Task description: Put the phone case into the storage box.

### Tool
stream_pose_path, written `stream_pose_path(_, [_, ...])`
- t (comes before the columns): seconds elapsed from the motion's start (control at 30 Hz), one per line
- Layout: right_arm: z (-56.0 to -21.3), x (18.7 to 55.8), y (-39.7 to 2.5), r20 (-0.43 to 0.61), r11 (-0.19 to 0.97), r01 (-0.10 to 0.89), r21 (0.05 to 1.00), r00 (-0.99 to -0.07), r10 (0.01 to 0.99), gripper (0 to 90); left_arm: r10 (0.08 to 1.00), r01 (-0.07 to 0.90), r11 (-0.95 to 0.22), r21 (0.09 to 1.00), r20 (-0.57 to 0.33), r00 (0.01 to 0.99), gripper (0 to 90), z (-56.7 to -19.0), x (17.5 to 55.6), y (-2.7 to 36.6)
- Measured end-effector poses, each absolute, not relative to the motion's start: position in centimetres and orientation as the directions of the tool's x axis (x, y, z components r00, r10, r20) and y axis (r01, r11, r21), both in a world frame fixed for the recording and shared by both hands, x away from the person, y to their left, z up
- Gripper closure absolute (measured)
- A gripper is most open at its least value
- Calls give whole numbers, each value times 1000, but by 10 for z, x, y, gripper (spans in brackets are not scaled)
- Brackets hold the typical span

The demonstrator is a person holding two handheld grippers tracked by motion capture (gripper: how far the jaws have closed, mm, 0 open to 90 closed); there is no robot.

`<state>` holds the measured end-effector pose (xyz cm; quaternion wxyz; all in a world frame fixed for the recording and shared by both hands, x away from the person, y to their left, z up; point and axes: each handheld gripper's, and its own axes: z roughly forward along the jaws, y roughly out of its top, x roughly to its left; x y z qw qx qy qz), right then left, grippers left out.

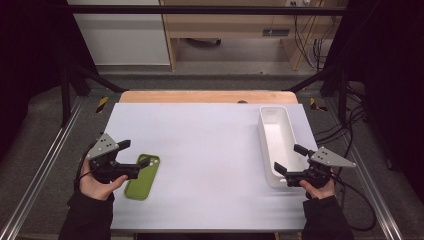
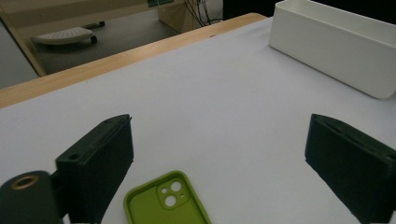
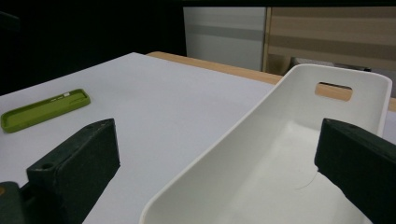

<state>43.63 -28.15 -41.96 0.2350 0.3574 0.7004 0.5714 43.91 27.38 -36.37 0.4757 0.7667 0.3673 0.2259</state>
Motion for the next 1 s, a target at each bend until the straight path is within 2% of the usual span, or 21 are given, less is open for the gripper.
stream_pose_path(0.23, [-420, 436, -281, 80, 94, 234, 968, -636, 768, 4, 800, 363, -275, 890, 2, 600, 19, -369, 444, 285])
stream_pose_path(1.0, [-420, 436, -281, 77, 96, 233, 968, -637, 767, 4, 844, 487, -304, 819, -5, 537, 11, -417, 465, 311])
